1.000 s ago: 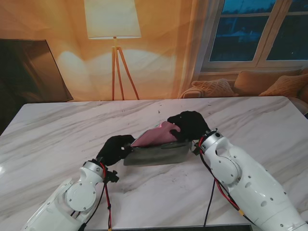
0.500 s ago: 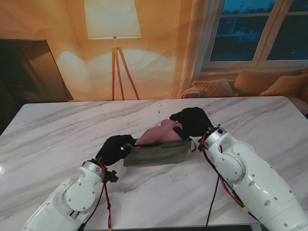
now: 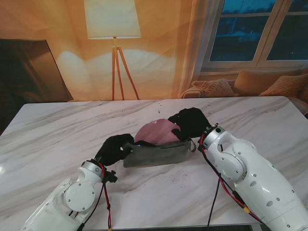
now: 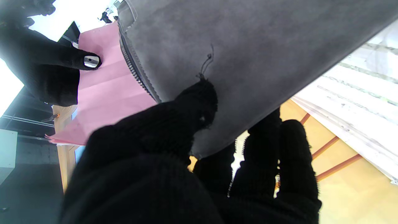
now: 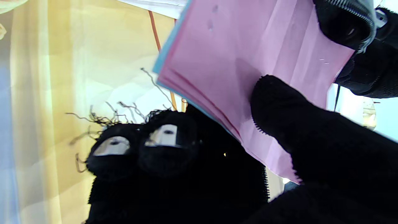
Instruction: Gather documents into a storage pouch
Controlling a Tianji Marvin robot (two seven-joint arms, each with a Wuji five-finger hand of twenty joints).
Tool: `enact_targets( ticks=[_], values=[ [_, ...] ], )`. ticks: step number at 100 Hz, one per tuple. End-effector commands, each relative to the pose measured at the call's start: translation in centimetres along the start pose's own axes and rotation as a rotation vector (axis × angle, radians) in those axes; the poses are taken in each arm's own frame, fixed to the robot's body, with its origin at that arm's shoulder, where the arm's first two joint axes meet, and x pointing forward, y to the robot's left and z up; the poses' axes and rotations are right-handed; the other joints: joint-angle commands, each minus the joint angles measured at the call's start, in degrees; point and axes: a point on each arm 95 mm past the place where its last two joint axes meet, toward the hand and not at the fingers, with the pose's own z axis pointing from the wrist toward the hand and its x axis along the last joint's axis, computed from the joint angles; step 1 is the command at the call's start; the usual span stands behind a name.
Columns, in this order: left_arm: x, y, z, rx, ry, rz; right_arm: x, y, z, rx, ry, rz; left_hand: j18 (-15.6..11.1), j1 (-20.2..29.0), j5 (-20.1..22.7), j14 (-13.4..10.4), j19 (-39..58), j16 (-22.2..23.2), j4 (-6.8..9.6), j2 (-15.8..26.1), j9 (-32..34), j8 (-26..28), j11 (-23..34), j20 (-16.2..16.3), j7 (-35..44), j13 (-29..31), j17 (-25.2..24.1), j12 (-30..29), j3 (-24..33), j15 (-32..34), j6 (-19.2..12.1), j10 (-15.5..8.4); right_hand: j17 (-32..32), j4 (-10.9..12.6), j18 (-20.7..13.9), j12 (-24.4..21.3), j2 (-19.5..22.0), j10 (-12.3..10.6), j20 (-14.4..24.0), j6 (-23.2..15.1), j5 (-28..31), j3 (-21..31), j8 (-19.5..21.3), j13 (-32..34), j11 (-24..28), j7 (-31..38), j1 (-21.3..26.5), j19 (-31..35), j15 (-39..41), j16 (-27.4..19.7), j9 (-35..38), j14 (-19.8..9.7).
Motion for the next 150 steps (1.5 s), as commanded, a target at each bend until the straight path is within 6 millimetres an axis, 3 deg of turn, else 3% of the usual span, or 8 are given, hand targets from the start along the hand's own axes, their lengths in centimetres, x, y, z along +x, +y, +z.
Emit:
enact_targets(
  ticks=[1, 12, 26, 43, 68, 82, 113, 150],
  values=[
    [0.3, 0.1, 0.0, -0.004, 0.008, 0.000, 0.3, -0.3, 0.3, 0.022, 0.016, -0.002, -1.1, -0.5, -4.0, 2.4, 1.6, 0.2, 0.19, -2.3, -0.8, -0.5, 1.8, 1.1, -2.7, -0.6, -0.6, 1.3, 2.6, 1.3, 0.7, -0.8, 0.4, -0.1, -1.3, 1.0, 0.2, 5.4, 0.7, -1.6, 3.1, 4.2, -0.2, 2.9, 2.4, 3.4, 0.2, 4.9, 2.4, 0.2, 2.8, -6.0],
    [0.3, 0.0, -0.1, 0.002, 0.008, 0.007, 0.4, -0.4, 0.5, 0.038, 0.033, 0.014, -0.9, -0.2, -8.1, 2.9, 2.1, 0.7, 0.26, -2.0, -1.6, 5.8, 2.9, 1.7, -0.7, -0.3, -0.4, 1.7, 2.4, 2.5, -0.2, -0.8, 0.3, -0.2, -1.5, 1.1, 0.8, 4.7, 0.6, -2.5, 2.9, 3.9, -0.3, 2.6, 2.2, 3.3, -0.1, 4.7, 2.1, 0.1, 2.5, -6.3],
    [0.3, -0.1, -0.2, 0.008, 0.007, 0.017, 0.3, -0.4, 0.7, 0.037, 0.027, 0.029, -0.7, -0.1, -7.6, 3.5, 2.7, 0.9, 0.12, -1.4, -0.7, 13.1, 4.0, 2.1, 7.5, 0.5, 0.1, 1.4, 2.0, 3.1, -1.6, -0.6, -0.3, -0.4, -1.6, 1.3, 1.5, 4.8, 0.5, -2.8, 2.8, 2.8, -0.2, 2.0, 2.0, 3.4, 0.4, 4.1, 1.9, 0.2, 2.0, -6.2],
    [0.2, -0.2, -0.3, 0.001, 0.003, 0.037, -0.5, -0.1, 0.4, 0.031, 0.021, 0.010, -0.3, -4.8, -6.8, 3.5, 2.6, -1.5, -0.68, -2.0, -0.8, 10.0, 3.3, 2.1, 10.8, -0.4, -0.3, 0.8, 2.7, 3.5, -1.7, -0.2, -2.4, -1.2, -1.6, 1.7, 3.7, 3.8, 0.3, -6.7, 2.6, 0.2, 1.7, -0.3, 0.8, 3.4, 1.3, 1.0, -0.2, 0.4, 0.5, -6.0],
    [0.3, -0.1, -0.1, 0.005, 0.001, 0.037, -1.3, 0.4, 0.1, 0.033, 0.031, -0.028, -0.5, -5.3, -8.1, 3.4, 2.9, -1.3, -0.90, -2.0, -1.3, 8.0, 3.4, 2.2, 8.8, -0.7, -0.5, 1.2, 2.8, 4.1, -0.7, 0.2, -4.9, -0.5, -0.8, 1.9, 4.5, 1.8, 0.5, -9.2, 3.5, -1.5, 4.9, -3.1, -2.2, 2.2, 3.0, -4.6, -5.3, 1.1, -1.4, -5.0],
    [0.3, -0.1, -0.1, 0.006, 0.005, 0.036, -1.1, 0.4, 0.3, 0.047, 0.033, -0.016, -0.6, -5.5, -8.3, 3.4, 3.0, -1.2, -0.92, -2.0, -1.4, 2.7, 3.5, 2.4, 0.4, -0.8, -0.5, 1.5, 2.8, 4.5, 0.5, 0.0, -4.3, -0.7, -0.4, 2.1, 4.0, 2.9, 0.9, -6.6, 3.0, -1.2, 4.5, -2.1, -1.8, 2.1, 2.8, -4.0, -4.8, 1.7, -0.6, -4.6],
    [0.3, 0.0, -0.1, 0.029, 0.008, 0.036, -0.3, 0.3, 0.8, 0.092, 0.064, -0.025, -0.7, -3.7, -11.1, 2.9, 3.5, -1.0, -0.54, -1.8, -1.9, -0.8, 4.3, 2.5, -14.0, -0.2, 0.1, 1.3, 2.5, 5.2, 2.3, -0.9, -3.4, -1.0, -0.4, 2.0, 3.3, 3.2, 1.4, -5.5, 3.3, 0.1, 3.5, -1.1, -1.4, 2.5, 2.2, -2.9, -3.9, 2.0, 0.2, -4.6],
    [0.3, 0.1, -0.2, 0.031, 0.011, 0.043, 0.2, 0.9, 1.0, 0.152, 0.060, -0.036, -0.9, -1.4, -12.0, 2.5, 4.3, 1.2, 0.00, -1.4, -1.9, 1.0, 7.6, 2.5, -12.4, 0.9, 0.8, 1.8, 1.7, 7.0, 2.9, -1.9, -1.4, -1.2, -0.1, 1.8, 1.7, 4.5, 1.7, -2.5, 3.5, 2.8, 1.6, 1.2, -0.2, 3.1, 1.2, 0.7, -1.6, 1.4, 1.8, -4.6]
  ],
)
